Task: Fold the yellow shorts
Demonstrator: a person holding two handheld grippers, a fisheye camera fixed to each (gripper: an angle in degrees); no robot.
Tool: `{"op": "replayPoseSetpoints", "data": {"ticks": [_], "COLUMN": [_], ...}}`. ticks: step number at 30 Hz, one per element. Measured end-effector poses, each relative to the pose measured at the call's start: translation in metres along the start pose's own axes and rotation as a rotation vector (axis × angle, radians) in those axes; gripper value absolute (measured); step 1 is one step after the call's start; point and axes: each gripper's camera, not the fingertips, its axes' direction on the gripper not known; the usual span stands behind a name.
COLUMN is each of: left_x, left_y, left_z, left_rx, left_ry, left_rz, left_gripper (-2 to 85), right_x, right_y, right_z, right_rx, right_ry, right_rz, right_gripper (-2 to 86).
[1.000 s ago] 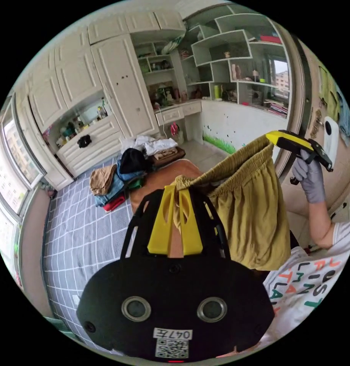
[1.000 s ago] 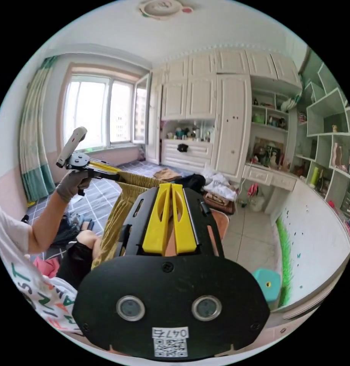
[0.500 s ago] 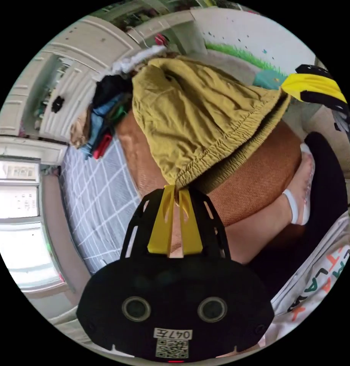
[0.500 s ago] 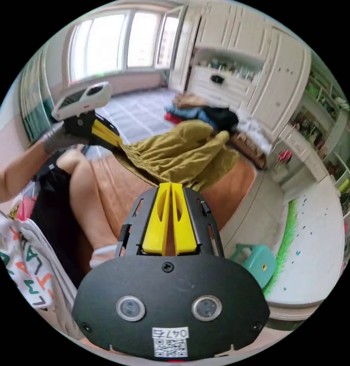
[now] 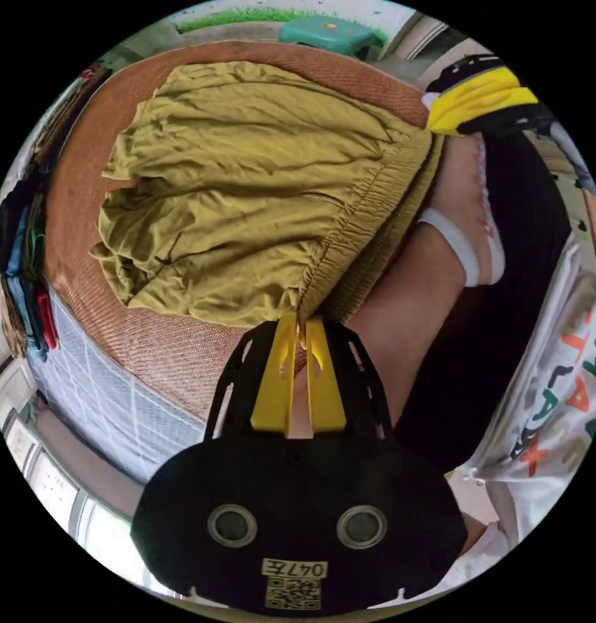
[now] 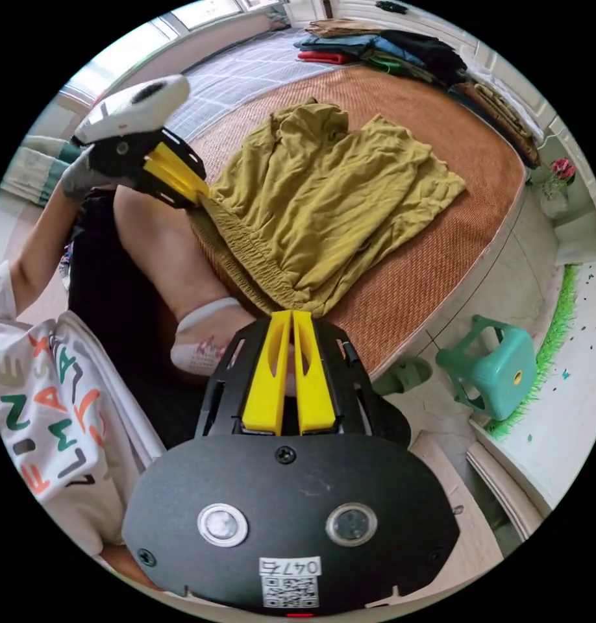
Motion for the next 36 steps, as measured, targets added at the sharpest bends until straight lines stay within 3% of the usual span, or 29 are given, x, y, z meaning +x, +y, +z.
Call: {"op": "replayPoseSetpoints", "data": {"ticks": [3,8,10,13,17,22,24,26,32,36], "left_x": [-0.038,-0.143,-0.153,-0.130,-0.095,-0.099,-0.100,-0.110,-0.154,-0.167], "left_y": [0.042,0.142,0.158,0.166,0.186,0.286,0.327,0.349,0.227,0.162], "left_z": [0.006,0.020,0.028,0.048,0.114,0.169,0.179,0.187,0.233,0.294], "left_rx": [0.113,0.438,0.456,0.426,0.420,0.596,0.669,0.739,0.650,0.548], "left_ry": [0.131,0.325,0.376,0.353,0.384,0.470,0.437,0.357,0.229,0.264], "left_rz": [-0.074,-0.297,-0.250,-0.163,-0.172,-0.352,-0.420,-0.495,-0.397,-0.348], "left_gripper": [0.2,1.0,1.7,3.3,4.0,0.0,-0.3,0.2,8.4,9.9], "right_x": [0.010,0.045,0.047,0.038,0.006,-0.004,0.006,0.019,0.039,0.068], "right_y": [-0.005,-0.048,-0.090,-0.173,-0.258,-0.272,-0.258,-0.245,-0.231,-0.235], "right_z": [-0.002,-0.053,-0.056,-0.041,0.012,0.120,0.118,0.122,0.116,0.067], "right_rx": [0.008,0.307,0.321,0.275,0.119,-0.183,-0.085,-0.144,-0.196,0.057], "right_ry": [0.026,-0.064,-0.049,0.000,-0.176,-0.035,-0.058,-0.087,-0.133,-0.123], "right_rz": [-0.002,0.024,-0.018,-0.105,-0.294,-0.303,-0.267,-0.247,-0.253,-0.162], "right_gripper": [9.3,4.7,4.0,4.0,3.1,1.4,0.9,0.6,1.0,1.5]}}
